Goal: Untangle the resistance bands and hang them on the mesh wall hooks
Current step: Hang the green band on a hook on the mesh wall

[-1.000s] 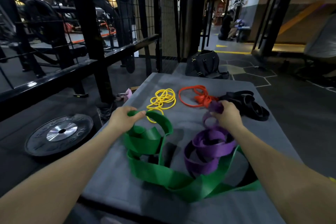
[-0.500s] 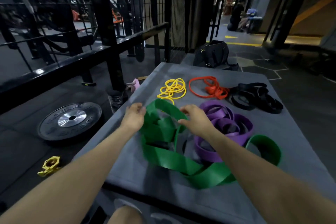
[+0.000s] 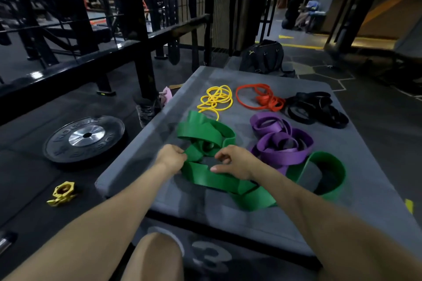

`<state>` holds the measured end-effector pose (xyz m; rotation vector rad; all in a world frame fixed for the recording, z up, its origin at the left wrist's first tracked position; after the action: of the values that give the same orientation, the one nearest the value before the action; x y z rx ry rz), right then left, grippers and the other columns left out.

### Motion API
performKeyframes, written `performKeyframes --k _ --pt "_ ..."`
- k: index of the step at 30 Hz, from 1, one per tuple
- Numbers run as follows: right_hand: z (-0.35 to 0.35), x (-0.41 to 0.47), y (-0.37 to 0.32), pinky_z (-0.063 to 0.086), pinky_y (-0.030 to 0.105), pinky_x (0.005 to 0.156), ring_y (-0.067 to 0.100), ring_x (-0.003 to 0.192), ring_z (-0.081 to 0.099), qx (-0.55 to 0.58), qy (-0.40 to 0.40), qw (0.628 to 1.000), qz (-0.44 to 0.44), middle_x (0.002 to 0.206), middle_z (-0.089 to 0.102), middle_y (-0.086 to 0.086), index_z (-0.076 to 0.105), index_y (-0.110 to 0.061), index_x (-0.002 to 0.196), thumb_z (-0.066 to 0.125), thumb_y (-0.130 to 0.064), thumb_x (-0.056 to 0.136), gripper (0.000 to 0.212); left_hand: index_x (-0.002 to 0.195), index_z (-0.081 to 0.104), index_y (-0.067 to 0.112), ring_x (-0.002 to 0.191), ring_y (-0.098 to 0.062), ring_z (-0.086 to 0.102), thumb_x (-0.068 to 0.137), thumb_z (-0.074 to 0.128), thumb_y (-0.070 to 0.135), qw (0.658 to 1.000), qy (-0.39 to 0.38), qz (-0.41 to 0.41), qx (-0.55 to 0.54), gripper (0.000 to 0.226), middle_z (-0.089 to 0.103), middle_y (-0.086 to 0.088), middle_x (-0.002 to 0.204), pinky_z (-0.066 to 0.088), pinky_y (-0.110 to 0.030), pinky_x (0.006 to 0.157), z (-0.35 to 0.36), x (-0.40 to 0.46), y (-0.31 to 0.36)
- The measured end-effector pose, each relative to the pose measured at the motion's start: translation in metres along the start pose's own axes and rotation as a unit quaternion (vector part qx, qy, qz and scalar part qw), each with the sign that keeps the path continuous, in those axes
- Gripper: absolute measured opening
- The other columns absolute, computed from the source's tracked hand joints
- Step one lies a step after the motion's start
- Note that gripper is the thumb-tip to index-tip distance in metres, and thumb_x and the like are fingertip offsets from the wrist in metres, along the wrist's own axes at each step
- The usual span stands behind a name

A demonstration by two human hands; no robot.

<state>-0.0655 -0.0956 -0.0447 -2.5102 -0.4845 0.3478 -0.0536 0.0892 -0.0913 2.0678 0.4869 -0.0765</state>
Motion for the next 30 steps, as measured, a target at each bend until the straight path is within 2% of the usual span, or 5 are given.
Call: performKeyframes --k 6,12,20,23,30 --pt "0.006 -0.034 -0.007 0.042 0.026 0.095 0.02 0.106 0.054 -0.073 -0.057 0.996 -0.02 0.117 0.054 0.009 0.056 -0.006 0.123 0.079 -0.034 0.072 0.063 0.063 0.056 0.007 0.066 -0.026 0.058 0.085 0.059 0.004 0.988 0.014 -0.016 -0.152 0.022 0.058 -0.014 0.077 0.056 -0.029 0.047 -0.015 -0.031 0.019" --pt "-0.002 -0.061 -0.017 0.04 0.027 0.095 0.026 0.118 0.054 -0.156 0.017 0.987 -0.029 0.127 0.058 0.011 0.049 -0.009 0.13 0.076 -0.017 0.073 0.063 0.069 0.058 0.007 0.08 -0.029 0.061 0.084 0.059 0.007 0.987 0.023 0.002 -0.161 0.015 0.061 -0.018 0.093 0.059 -0.031 0.053 -0.034 -0.063 0.034" --pt "-0.025 -0.1 -0.062 0.044 0.029 0.082 0.031 0.106 0.06 -0.135 0.09 0.984 -0.073 0.114 0.064 0.016 0.054 -0.007 0.116 0.067 -0.009 0.074 0.044 0.079 0.063 0.002 0.07 -0.027 0.059 0.083 0.058 0.004 0.973 0.084 0.066 -0.207 0.007 0.058 -0.015 0.082 0.056 -0.03 0.048 -0.079 -0.116 0.056" --pt "-0.036 -0.114 -0.088 0.041 0.028 0.075 0.03 0.102 0.059 -0.125 0.121 0.979 -0.104 0.111 0.064 0.015 0.054 -0.006 0.115 0.07 -0.01 0.073 0.046 0.061 0.064 0.009 0.071 -0.03 0.065 0.079 0.063 0.016 0.964 0.124 0.09 -0.219 0.02 0.065 -0.018 0.08 0.06 -0.042 0.068 -0.106 -0.132 0.06" --pt "-0.058 -0.128 -0.148 0.027 0.021 0.058 0.018 0.08 0.046 -0.085 0.165 0.971 -0.152 0.085 0.049 -0.002 0.053 -0.009 0.101 0.072 -0.007 0.07 0.036 0.08 0.07 0.006 0.068 -0.027 0.066 0.085 0.059 0.018 0.944 0.184 0.129 -0.24 0.017 0.067 -0.011 0.079 0.059 -0.038 0.071 -0.167 -0.171 0.082"
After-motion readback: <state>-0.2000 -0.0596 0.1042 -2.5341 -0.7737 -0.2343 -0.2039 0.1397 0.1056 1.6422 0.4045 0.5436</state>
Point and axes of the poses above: each hand's wrist, its own x-axis towards the middle knuckle, its own z-axis out of the palm, y = z × x, the point moved 7 cm from there along x, towards the middle knuckle
